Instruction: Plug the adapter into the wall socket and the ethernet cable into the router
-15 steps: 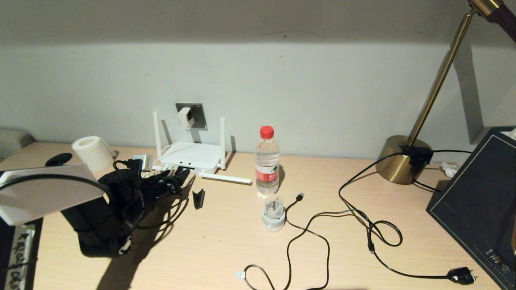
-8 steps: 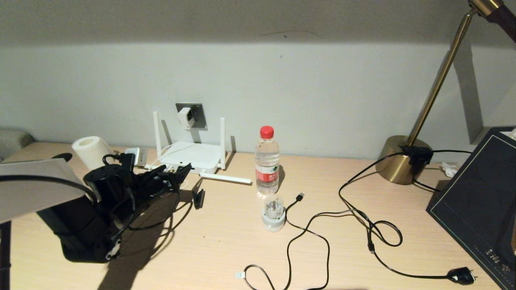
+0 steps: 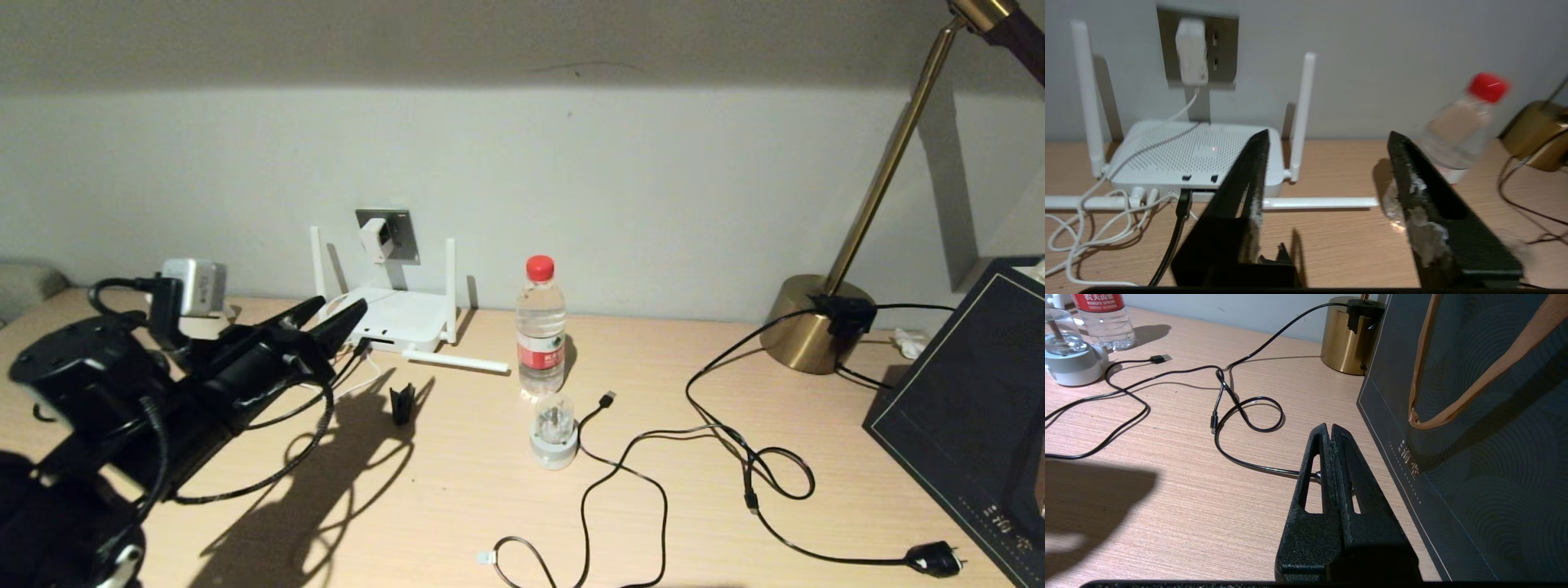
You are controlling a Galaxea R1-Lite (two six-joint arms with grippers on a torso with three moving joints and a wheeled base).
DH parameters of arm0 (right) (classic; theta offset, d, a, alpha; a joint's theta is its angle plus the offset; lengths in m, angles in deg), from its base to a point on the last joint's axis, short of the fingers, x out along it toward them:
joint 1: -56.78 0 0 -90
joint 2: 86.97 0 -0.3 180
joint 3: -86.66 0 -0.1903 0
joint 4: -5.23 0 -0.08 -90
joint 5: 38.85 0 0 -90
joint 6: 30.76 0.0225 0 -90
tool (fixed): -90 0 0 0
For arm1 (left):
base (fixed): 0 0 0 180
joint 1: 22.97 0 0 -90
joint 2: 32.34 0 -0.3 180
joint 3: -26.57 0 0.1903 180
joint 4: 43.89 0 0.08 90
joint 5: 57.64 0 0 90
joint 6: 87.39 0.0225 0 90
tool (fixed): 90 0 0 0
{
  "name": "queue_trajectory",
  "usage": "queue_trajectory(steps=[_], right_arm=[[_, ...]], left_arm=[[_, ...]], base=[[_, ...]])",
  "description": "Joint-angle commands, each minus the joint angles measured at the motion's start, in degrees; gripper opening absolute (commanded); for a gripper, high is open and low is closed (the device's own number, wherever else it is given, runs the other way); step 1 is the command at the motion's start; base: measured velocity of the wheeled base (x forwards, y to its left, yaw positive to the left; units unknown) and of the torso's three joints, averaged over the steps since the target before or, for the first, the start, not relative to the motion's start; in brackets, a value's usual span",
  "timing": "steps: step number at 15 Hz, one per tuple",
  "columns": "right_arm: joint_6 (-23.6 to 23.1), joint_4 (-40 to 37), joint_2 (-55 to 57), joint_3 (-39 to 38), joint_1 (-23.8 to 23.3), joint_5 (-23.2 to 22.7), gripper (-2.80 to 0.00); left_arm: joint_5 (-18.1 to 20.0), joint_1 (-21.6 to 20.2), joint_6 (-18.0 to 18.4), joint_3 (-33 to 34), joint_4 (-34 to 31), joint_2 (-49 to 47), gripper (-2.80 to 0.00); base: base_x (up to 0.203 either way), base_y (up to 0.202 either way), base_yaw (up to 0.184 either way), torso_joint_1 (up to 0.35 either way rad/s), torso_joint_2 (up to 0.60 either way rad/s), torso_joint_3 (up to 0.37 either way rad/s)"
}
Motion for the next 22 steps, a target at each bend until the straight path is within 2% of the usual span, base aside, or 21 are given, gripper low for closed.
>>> queue_trajectory(steps=[1, 4, 5, 6, 7, 8, 10, 11, 12, 13, 14, 15, 16, 17, 18, 20, 21, 22], right_arm=[[-0.1, 0.1, 0.1, -2.0, 0.0, 0.0, -2.8], [-0.1, 0.1, 0.1, -2.0, 0.0, 0.0, -2.8], [0.0, 0.1, 0.1, -2.0, 0.0, 0.1, -2.8], [0.3, 0.1, 0.1, -2.0, 0.0, 0.0, -2.8], [0.4, 0.1, 0.1, -2.0, 0.0, 0.0, -2.8], [0.5, 0.2, 0.1, -2.0, 0.0, 0.0, -2.8], [0.5, 0.2, 0.1, -2.0, 0.0, 0.0, -2.8], [0.5, 0.2, 0.1, -2.0, 0.0, 0.0, -2.8], [0.5, 0.1, 0.1, -2.0, 0.0, 0.0, -2.8], [0.9, 0.1, 0.1, -2.0, 0.0, 0.0, -2.8], [1.2, 0.2, 0.1, -2.0, 0.0, 0.0, -2.8], [1.3, 0.2, 0.1, -2.0, 0.0, 0.1, -2.8], [1.3, 0.2, 0.1, -2.0, 0.0, 0.1, -2.8], [1.4, 0.2, 0.1, -2.0, 0.0, 0.1, -2.8], [1.7, 0.2, 0.1, -2.0, 0.0, 0.1, -2.8], [1.7, 0.2, 0.1, -2.0, 0.0, 0.1, -2.8], [1.7, 0.2, 0.1, -2.0, 0.0, 0.1, -2.8], [1.9, 0.2, 0.1, -2.0, 0.0, 0.1, -2.8]], left_arm=[[0.0, 0.7, 0.4, 4.5, 0.5, 11.6, -2.8], [-1.3, 0.8, 3.9, 15.7, 0.1, 27.4, -2.8], [-2.9, 0.8, 5.0, 18.3, -2.9, 33.8, -2.8], [-4.6, 0.8, 5.6, 19.1, -8.7, 40.6, -2.8], [-5.8, 0.9, 6.1, 19.1, -17.8, 47.7, -2.8], [-6.7, 0.9, 6.6, 18.1, -32.1, 54.1, -2.8], [-6.7, 1.1, 7.2, 15.1, -67.4, 65.3, -2.8], [-5.6, 1.2, 7.4, 14.5, -81.0, 71.7, -2.8], [-4.6, 1.4, 7.5, 14.9, -89.9, 76.5, -2.8], [-4.7, 1.4, 7.5, 16.2, -93.9, 79.6, -2.8], [-7.6, 1.5, 7.9, 18.4, -93.3, 82.0, -2.8], [-10.5, 1.6, 7.6, 20.8, -88.0, 82.8, -2.8], [-11.7, 1.6, 4.5, 22.2, -83.1, 83.1, -2.8], [-12.4, 0.9, 2.1, 22.7, -82.4, 83.2, -2.8], [-12.5, -2.0, 2.5, 22.3, -84.3, 83.2, -2.8], [-11.2, -10.5, 6.7, 21.1, -89.4, 83.4, -2.8], [-10.3, -12.0, 8.0, 20.9, -90.3, 84.3, -2.8], [-9.6, -11.2, 9.6, 20.7, -90.7, 86.2, -2.8]], base=[[0.0, 0.0, 0.0, 0.0, 0.0, 0.0], [0.0, 0.0, 0.0, 0.0, 0.0, 0.0], [0.0, 0.0, 0.0, 0.0, 0.0, 0.0], [0.0, 0.0, 0.0, 0.0, 0.0, 0.0], [0.0, 0.0, 0.0, 0.0, 0.0, 0.0], [0.0, 0.0, 0.0, 0.0, 0.0, 0.0], [0.0, 0.0, 0.0, 0.0, 0.0, 0.0], [0.0, 0.0, 0.0, 0.0, 0.0, 0.0], [0.0, 0.0, 0.0, 0.0, 0.0, 0.0], [0.0, 0.0, 0.0, 0.0, 0.0, 0.0], [0.0, 0.0, 0.0, 0.0, 0.0, 0.0], [0.0, 0.0, 0.0, 0.0, 0.0, 0.0], [0.0, 0.0, 0.0, 0.0, 0.0, 0.0], [0.0, 0.0, 0.0, 0.0, 0.0, 0.0], [0.0, 0.0, 0.0, 0.0, 0.0, 0.0], [0.0, 0.0, 0.0, 0.0, 0.0, 0.0], [0.0, 0.0, 0.0, 0.0, 0.0, 0.0], [0.0, 0.0, 0.0, 0.0, 0.0, 0.0]])
